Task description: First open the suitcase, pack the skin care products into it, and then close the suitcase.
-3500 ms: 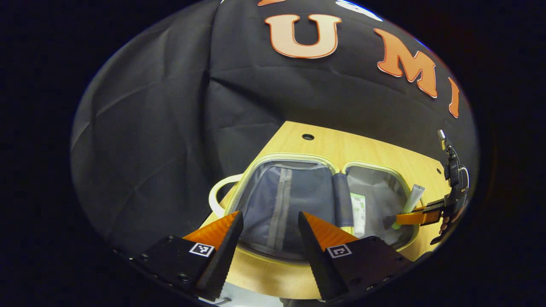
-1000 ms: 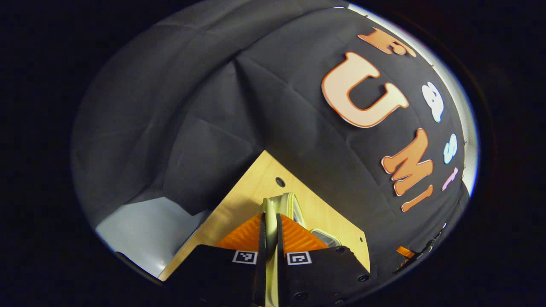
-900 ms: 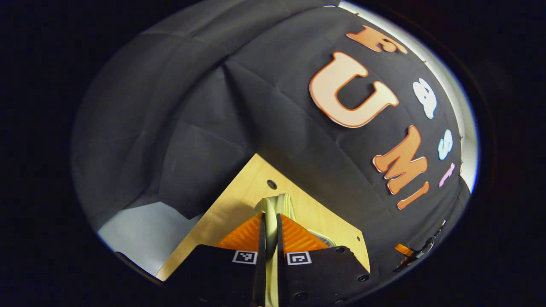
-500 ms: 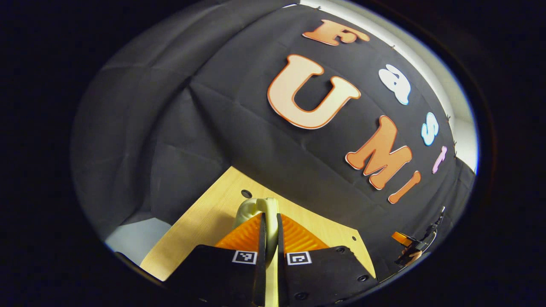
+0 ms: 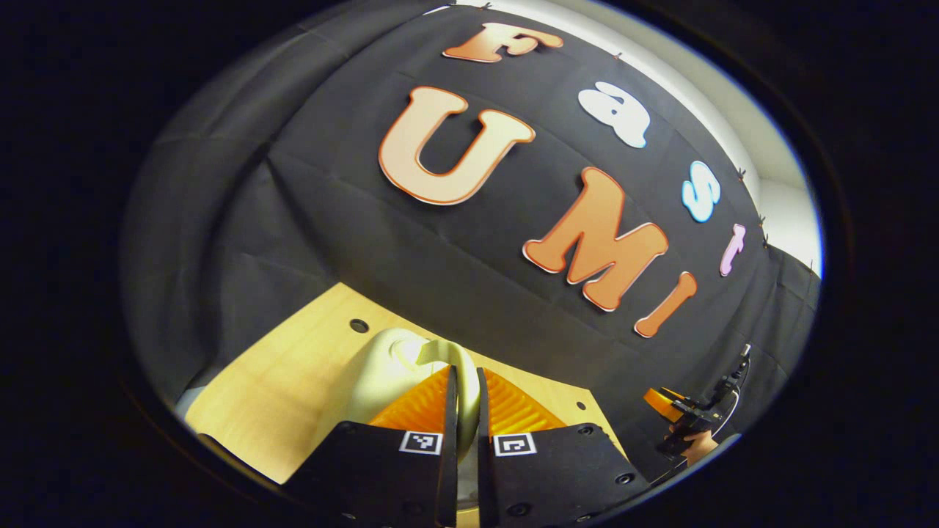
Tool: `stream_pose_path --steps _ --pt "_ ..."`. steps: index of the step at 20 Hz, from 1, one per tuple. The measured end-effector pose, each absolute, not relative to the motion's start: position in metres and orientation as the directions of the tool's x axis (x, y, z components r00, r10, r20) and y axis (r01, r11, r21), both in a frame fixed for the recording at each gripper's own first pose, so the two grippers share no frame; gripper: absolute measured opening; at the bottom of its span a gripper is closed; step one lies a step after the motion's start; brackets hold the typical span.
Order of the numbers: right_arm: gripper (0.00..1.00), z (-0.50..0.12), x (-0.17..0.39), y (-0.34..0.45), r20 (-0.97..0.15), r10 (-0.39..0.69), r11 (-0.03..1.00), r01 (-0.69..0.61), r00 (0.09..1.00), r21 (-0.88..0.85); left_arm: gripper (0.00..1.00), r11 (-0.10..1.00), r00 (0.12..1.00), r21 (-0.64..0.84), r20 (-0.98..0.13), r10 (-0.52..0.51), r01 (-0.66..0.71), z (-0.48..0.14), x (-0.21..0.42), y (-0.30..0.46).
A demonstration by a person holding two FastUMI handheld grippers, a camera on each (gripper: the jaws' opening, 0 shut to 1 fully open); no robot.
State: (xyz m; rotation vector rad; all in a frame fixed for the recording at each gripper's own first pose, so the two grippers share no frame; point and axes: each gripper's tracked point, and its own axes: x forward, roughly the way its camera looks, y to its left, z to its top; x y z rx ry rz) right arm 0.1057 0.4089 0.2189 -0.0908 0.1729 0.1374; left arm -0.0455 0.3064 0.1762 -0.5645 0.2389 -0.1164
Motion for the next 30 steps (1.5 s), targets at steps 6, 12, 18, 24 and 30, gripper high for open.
stream_pose_path --steps 6,12,18,24,30 --pt "0.91 0.22 0.104 0.387 -0.159 0.177 0.983 -0.183 0.971 -0.021 0.12 0.788 0.943 -0.604 -0.181 -0.279 0.118 0.155 -0.037 0.216" --pt "0.91 0.224 0.099 0.359 -0.144 0.188 0.981 -0.193 0.972 -0.023 0.11 0.754 0.891 -0.644 -0.258 -0.374 0.13 0.103 -0.025 0.128" --pt "0.91 0.22 0.082 0.344 -0.148 0.205 0.978 -0.208 0.967 -0.006 0.12 0.815 0.823 -0.56 -0.387 -0.416 0.149 0.048 -0.025 0.067" --pt "0.91 0.222 0.07 0.34 -0.139 0.208 0.978 -0.209 0.968 0.004 0.25 0.902 0.736 -0.403 -0.564 -0.375 0.152 0.028 -0.045 0.065" --pt "0.9 0.233 0.063 0.363 -0.096 0.245 0.969 -0.245 0.965 0.01 0.72 0.909 0.825 -0.292 -0.401 -0.398 0.297 0.107 -0.032 0.024"
